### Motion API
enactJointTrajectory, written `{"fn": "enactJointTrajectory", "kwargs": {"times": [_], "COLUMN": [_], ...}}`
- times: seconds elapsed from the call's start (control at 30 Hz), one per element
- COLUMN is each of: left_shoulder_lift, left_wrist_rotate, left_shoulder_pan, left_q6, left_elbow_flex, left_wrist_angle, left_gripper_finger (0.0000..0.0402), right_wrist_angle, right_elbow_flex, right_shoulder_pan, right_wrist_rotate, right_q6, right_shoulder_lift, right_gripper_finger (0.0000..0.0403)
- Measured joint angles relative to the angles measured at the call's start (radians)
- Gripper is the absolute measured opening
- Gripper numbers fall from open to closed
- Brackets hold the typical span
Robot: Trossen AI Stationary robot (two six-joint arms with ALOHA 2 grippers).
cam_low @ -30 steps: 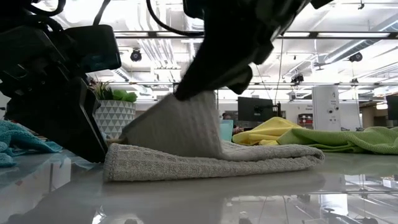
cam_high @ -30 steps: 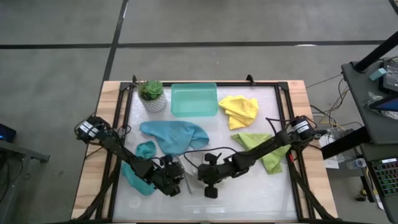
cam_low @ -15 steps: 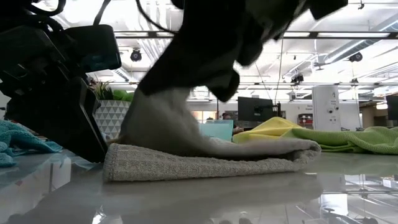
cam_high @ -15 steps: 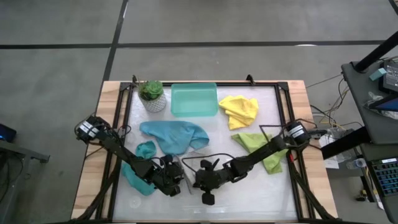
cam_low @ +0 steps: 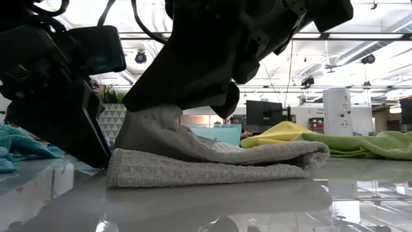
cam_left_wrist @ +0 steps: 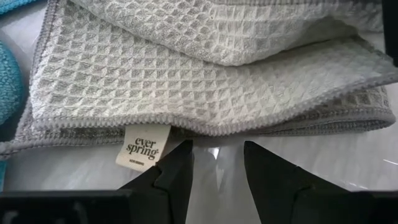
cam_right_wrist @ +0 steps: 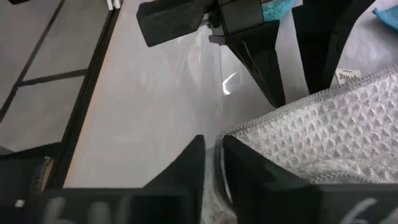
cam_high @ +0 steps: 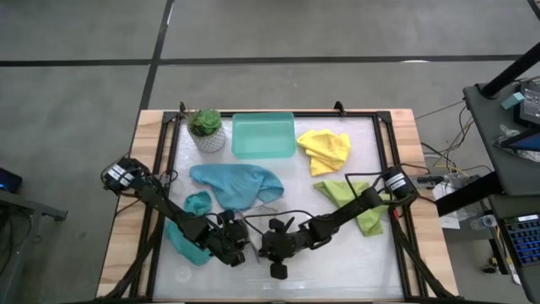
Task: Fold microfiber towels
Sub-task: Fold the gray microfiber cloth
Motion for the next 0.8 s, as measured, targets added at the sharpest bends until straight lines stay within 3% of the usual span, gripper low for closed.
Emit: {"fn": "enactJointTrajectory", "kwargs": {"times": [0.37,0.6,0.8], "left_shoulder_lift": [-0.056,-0.113,-0.1], "left_wrist_rotate": [0.053,0.074,0.074], "left_shoulder_pan": [0.0,-0.001,-0.004], "left_q6": [0.024,0.029,0.028], "left_elbow_flex": [0.004,0.012,0.069], "left_wrist_angle": [0.0,0.001,0.035], "left_gripper_finger": [0.0129,0.0129,0.0129], "right_wrist_angle": [0.002,-0.097,-0.256], "right_elbow_flex": [0.0,-0.002,-0.03], "right_shoulder_pan": [0.003,0.024,0.081], "right_wrist_rotate": [0.0,0.024,0.177], "right_q6": [-0.046,-0.139,-0.211], "right_shoulder_lift": [-0.023,-0.103,-0.206], "right_gripper_finger": [0.0155,0.0168,0.0162]}}
